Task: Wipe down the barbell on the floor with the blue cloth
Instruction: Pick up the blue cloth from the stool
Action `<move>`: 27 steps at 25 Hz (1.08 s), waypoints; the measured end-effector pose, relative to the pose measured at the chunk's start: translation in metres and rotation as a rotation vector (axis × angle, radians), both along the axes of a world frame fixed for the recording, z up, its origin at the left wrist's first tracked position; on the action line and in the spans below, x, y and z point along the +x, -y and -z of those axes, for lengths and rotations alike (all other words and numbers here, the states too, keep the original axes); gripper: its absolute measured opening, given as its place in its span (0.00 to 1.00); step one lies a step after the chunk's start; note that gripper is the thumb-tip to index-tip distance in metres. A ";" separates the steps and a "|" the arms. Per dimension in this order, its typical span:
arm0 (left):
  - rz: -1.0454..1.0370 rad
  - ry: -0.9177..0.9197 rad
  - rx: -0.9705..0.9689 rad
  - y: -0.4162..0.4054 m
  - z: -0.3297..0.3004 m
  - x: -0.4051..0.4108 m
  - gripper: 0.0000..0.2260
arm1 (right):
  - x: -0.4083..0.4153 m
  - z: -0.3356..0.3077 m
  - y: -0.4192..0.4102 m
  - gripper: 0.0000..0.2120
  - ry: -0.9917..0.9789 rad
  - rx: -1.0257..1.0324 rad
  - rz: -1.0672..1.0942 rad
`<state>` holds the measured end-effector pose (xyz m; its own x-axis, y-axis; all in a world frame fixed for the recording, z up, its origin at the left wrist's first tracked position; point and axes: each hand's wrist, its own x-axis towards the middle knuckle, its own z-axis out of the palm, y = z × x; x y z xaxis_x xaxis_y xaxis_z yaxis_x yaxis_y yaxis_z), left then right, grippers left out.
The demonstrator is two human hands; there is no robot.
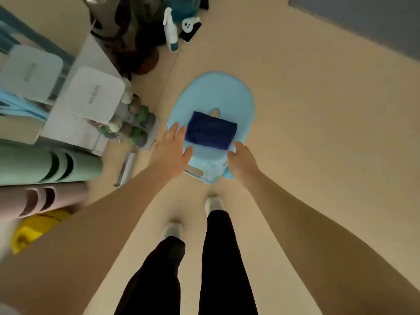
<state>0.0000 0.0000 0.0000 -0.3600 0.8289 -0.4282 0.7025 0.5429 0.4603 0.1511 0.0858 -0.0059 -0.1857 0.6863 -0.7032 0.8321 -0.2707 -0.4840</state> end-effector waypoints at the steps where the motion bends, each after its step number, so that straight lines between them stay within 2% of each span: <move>1: -0.059 0.021 -0.003 -0.006 0.015 -0.003 0.24 | -0.005 0.016 -0.011 0.20 0.013 -0.011 0.002; 5: -0.273 0.083 -0.097 -0.005 0.067 -0.003 0.21 | -0.014 0.071 -0.040 0.16 0.126 -0.054 0.060; 8: -0.379 0.127 -0.101 -0.004 0.088 0.000 0.21 | -0.024 0.093 -0.057 0.21 0.114 -0.009 0.101; 10: -0.392 0.140 -0.097 -0.001 0.095 -0.001 0.21 | -0.033 0.102 -0.063 0.26 0.068 -0.051 0.261; 11: -0.401 0.151 -0.087 0.000 0.095 -0.001 0.21 | -0.039 0.103 -0.063 0.25 0.032 -0.117 0.371; 12: -0.413 0.167 -0.081 0.002 0.092 -0.002 0.21 | -0.045 0.100 -0.062 0.22 -0.029 -0.211 0.450; 14: -0.451 0.191 -0.077 0.016 0.084 -0.008 0.21 | -0.058 0.089 -0.053 0.14 -0.213 -0.371 0.469; 17: -0.526 0.217 -0.006 0.050 0.066 -0.024 0.20 | -0.085 0.057 -0.026 0.11 -0.382 -0.476 0.259; 21: -0.616 0.304 0.120 0.111 0.041 -0.042 0.20 | -0.138 0.023 0.032 0.23 -0.324 -0.564 -0.149; 23: -0.621 0.327 0.141 0.151 0.035 -0.051 0.21 | -0.163 0.015 0.075 0.23 -0.259 -0.608 -0.304; 25: -0.654 0.327 0.142 0.191 0.037 -0.060 0.22 | -0.183 0.014 0.120 0.18 -0.301 -0.750 -0.351; 27: -0.708 0.303 0.164 0.229 0.042 -0.069 0.22 | -0.198 0.022 0.159 0.07 -0.362 -0.869 -0.305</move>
<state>-0.0691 -0.2289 -0.0424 -0.7130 0.5073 -0.4840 0.0460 0.7226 0.6897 -0.0464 -0.0735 -0.0283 -0.5723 -0.1543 -0.8054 0.7661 -0.4508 -0.4581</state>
